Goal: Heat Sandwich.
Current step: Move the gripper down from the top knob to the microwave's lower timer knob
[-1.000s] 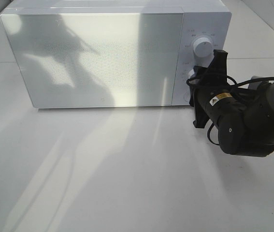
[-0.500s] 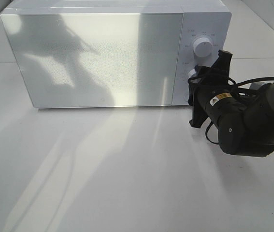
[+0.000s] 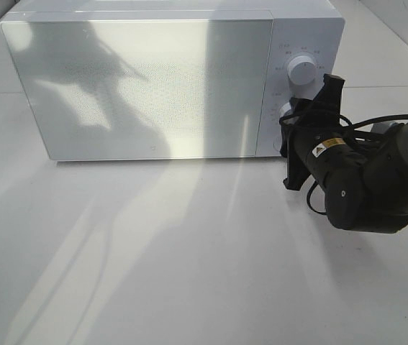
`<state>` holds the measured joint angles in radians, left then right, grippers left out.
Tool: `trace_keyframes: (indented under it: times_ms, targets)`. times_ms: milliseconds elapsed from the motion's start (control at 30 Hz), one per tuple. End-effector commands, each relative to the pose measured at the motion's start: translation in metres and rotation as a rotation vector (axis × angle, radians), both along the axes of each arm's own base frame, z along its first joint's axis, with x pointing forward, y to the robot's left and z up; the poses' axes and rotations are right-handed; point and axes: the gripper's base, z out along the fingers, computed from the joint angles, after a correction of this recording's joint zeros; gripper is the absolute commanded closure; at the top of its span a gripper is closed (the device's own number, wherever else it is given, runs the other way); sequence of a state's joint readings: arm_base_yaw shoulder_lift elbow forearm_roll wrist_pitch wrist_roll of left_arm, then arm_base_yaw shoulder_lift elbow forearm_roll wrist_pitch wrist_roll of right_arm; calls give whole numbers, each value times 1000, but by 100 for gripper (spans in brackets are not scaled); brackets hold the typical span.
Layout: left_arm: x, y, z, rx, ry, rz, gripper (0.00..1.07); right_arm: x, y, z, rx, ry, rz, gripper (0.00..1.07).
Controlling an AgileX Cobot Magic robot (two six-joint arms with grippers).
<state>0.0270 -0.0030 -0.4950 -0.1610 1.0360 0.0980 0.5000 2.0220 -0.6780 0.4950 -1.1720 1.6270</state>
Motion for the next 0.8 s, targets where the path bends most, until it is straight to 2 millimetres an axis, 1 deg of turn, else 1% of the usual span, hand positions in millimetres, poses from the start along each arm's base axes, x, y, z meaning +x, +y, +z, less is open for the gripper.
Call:
trace_keyframes:
  times_ms: [33,67,100,167,200,233,300,333,433,533,733,800]
  targets:
    - [-4,-1,0,-10,-33,0,8,5,3,22,-16,-211,11,60]
    - [-4,-1,0,-10,-33,0,8,5,3,22,-16,-211,11,53]
    - [-4,-1,0,-10,-33,0,8,5,3,22,-16,-211,11,53]
    - [-4,-1,0,-10,-33,0,8,5,3,22,-16,-211,11,43]
    - [-4,-1,0,-10,-33,0,8,5,3,22,-17,-210,14,34]
    - [-4,-1,0,-10,-33,0,8,5,3,22,-17,-210,14,34]
    - [-4,-1,0,-10,-33,0,8,4,3,22,-22,-208,21,27]
    - [-4,-1,0,-10,-33,0,8,3,3,21,-26,-206,21,25]
    - [-4,-1,0,-10,-33,0,8,0,1,18,-35,-192,26,26]
    - [-4,-1,0,-10,-33,0,8,-5,-1,14,-47,-172,37,30]
    - [-4,-1,0,-10,-33,0,8,-13,-1,10,-58,-151,84,31]
    - [-4,-1,0,-10,-33,0,8,-20,-2,10,-68,-141,110,31]
